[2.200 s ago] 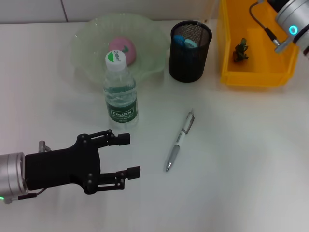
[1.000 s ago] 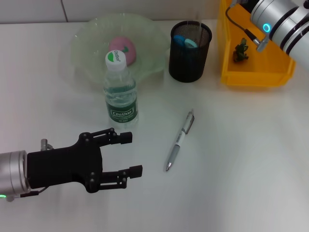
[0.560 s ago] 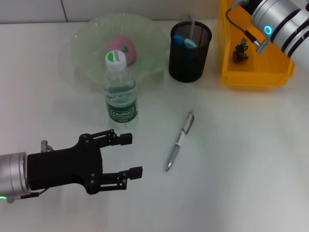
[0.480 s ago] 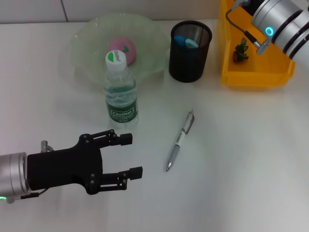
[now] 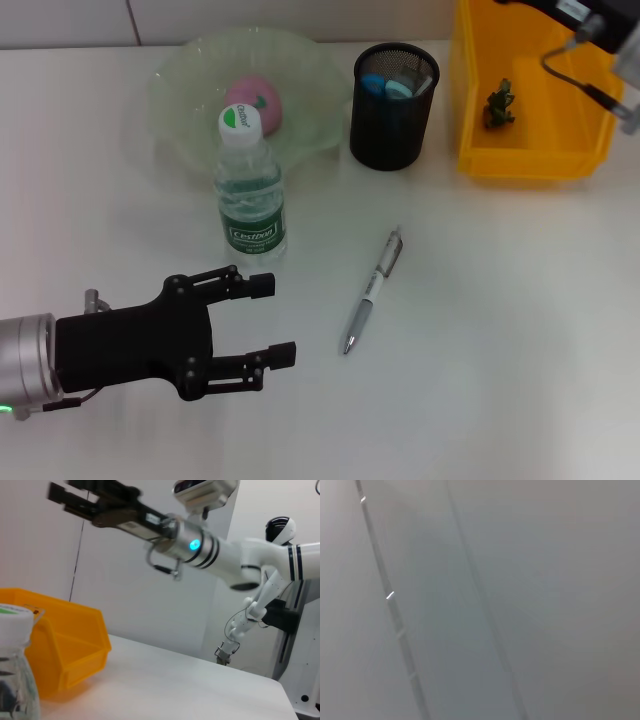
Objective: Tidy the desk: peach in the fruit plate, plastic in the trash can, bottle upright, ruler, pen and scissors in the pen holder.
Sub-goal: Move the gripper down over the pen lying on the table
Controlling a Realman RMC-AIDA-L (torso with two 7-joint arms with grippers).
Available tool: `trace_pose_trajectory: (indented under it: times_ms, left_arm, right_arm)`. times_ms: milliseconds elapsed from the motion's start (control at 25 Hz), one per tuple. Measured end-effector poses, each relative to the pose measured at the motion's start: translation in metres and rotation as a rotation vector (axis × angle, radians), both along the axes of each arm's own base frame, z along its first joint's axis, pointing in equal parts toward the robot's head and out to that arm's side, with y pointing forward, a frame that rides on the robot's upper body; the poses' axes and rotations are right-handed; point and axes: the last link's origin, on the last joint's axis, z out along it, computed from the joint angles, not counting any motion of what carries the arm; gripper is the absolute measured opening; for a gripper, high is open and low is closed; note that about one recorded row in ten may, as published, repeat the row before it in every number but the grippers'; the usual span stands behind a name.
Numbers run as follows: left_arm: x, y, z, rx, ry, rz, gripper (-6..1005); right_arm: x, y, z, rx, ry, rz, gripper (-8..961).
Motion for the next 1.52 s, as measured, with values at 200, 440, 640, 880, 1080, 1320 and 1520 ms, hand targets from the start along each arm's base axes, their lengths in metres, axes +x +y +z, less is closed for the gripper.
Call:
trace_pose_trajectory:
  times_ms: [200, 440, 640, 880, 1080, 1320, 1520]
  left_arm:
    - [0.000, 0.000, 0.000, -0.008, -0.005, 0.007, 673]
    - [0.000, 0.001, 0.000, -0.013, -0.004, 0.019, 672]
    - [0.001, 0.004, 0.001, -0.027, -0.005, 0.044, 671]
    - [0.003, 0.009, 0.002, -0.042, 0.001, 0.053, 670]
    - [0.004, 0.010, 0.003, -0.046, 0.003, 0.055, 670]
    - [0.007, 0.012, 0.002, -0.074, -0.009, 0.087, 669]
    - [0.016, 0.025, 0.012, -0.171, -0.001, 0.190, 668]
  right_arm:
    - [-0.006, -0.022, 0.030, -0.284, -0.235, 0.077, 646]
    - [-0.013, -0.049, 0.053, -0.578, -0.549, 0.103, 655]
    - [0.006, -0.062, 0.047, -0.703, -0.789, 0.044, 655]
    - [0.004, -0.064, 0.037, -0.724, -0.931, 0.083, 654]
    - [-0.013, -0.055, 0.021, -0.774, -1.114, 0.133, 654]
    - [-0.009, -0.055, 0.005, -0.766, -1.137, 0.151, 654]
    - [0.019, -0.068, 0.007, -0.768, -1.051, 0.107, 654]
